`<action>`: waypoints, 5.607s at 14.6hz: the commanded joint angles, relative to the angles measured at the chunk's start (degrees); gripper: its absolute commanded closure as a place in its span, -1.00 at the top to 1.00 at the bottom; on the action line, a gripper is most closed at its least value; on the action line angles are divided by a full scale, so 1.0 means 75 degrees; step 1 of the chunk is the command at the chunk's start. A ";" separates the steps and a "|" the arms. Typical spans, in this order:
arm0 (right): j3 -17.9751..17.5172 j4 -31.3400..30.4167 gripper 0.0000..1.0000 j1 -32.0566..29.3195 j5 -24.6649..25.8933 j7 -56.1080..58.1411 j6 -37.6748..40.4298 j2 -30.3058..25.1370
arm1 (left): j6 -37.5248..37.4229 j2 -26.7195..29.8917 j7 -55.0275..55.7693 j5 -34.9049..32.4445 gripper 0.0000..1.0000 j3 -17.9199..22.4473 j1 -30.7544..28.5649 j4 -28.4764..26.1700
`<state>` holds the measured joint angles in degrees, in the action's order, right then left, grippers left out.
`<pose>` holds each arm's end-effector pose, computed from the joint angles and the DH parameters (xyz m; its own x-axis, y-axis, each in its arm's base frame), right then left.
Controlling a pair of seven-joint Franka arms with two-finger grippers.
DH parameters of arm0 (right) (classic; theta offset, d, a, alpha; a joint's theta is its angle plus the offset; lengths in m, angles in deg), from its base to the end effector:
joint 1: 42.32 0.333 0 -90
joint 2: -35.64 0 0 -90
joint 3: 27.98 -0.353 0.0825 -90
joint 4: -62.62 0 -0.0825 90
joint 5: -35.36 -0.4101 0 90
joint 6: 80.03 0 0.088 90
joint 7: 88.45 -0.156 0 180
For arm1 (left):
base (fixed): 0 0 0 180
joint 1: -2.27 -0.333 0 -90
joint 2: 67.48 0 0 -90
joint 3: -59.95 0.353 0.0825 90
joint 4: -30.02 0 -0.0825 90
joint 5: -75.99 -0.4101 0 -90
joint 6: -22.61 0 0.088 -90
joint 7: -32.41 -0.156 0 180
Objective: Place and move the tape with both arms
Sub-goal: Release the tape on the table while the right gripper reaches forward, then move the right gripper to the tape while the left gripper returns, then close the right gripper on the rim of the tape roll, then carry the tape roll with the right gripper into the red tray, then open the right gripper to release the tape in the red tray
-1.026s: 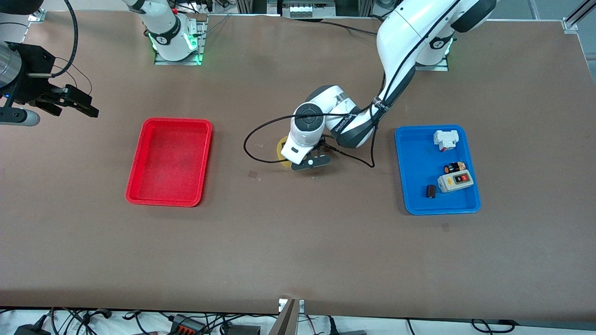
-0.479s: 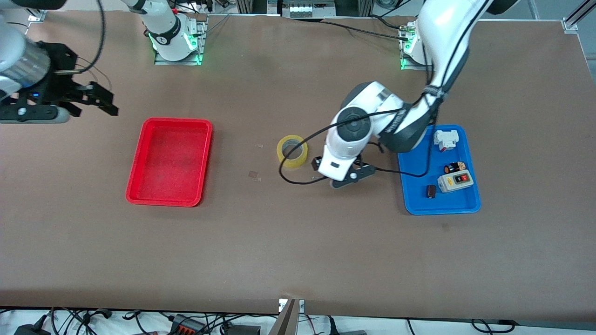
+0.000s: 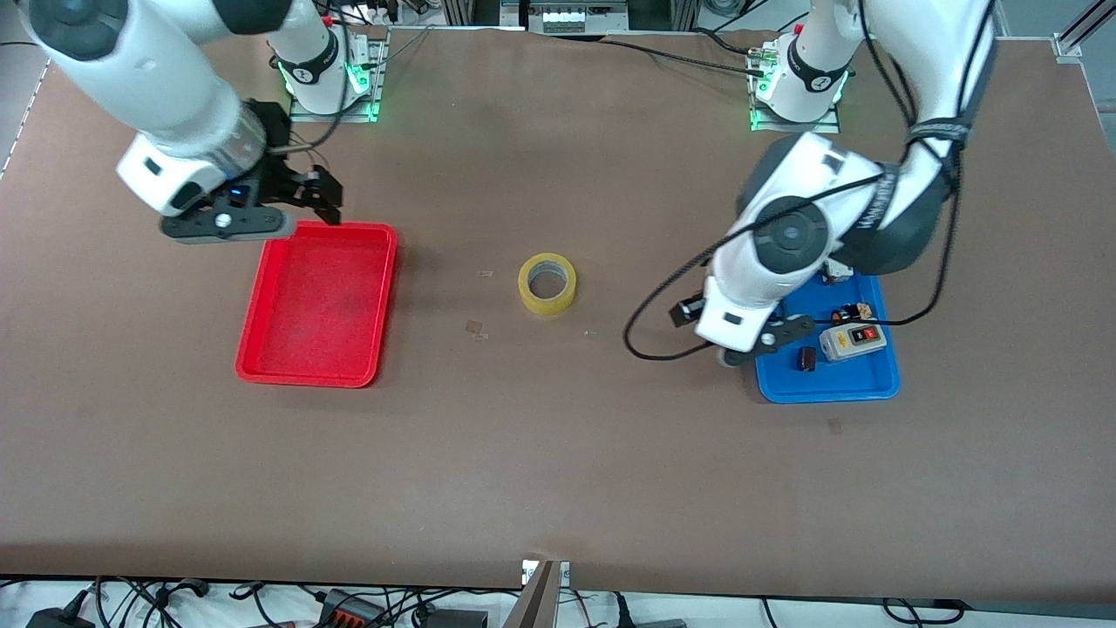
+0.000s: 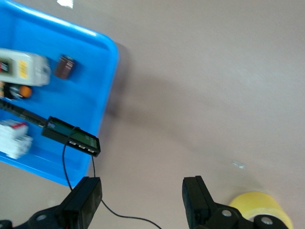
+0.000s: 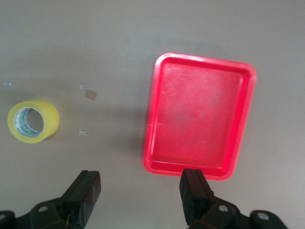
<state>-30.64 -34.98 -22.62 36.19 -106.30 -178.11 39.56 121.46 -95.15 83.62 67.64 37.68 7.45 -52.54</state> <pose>0.5589 0.2270 0.5175 0.9953 0.0802 -0.0537 0.0818 -0.9962 0.0289 0.6513 -0.2709 0.3914 0.9080 0.3980 -0.1313 0.3870 -0.9164 -0.1019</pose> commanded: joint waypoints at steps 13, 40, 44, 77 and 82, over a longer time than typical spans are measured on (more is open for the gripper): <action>0.0051 -0.0533 0.96 0.2318 -0.0309 -0.2529 -0.4019 0.2980 | -0.1860 0.2645 -0.5984 0.1617 1.00 0.2618 -0.0890 -0.0206; 0.0063 -0.0521 -0.31 0.3034 -0.0228 -0.2658 -0.5627 0.4435 | -0.1708 0.2987 -0.6206 0.1630 1.00 0.3064 -0.0316 -0.0406; 0.0074 -0.0498 -0.96 0.2987 -0.0228 -0.2670 -0.5627 0.4353 | -0.1696 0.2963 -0.6816 0.1618 1.00 0.3099 -0.0327 -0.0382; 0.0192 -0.4201 -0.96 -0.2638 0.0112 0.2064 -0.5814 0.1516 | -0.1473 0.2905 -0.6816 0.1618 1.00 0.3075 -0.0304 -0.0347; 0.0180 -0.4317 -0.88 -0.2580 0.0112 0.2111 -0.5920 0.1634 | -0.1473 0.2905 -0.6816 0.1618 1.00 0.3087 -0.0304 -0.0347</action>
<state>-28.79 -66.42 -41.93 36.68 -91.91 -221.42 52.41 109.82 -74.30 33.48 79.64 60.54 4.90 -54.15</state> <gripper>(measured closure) 0.797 0.000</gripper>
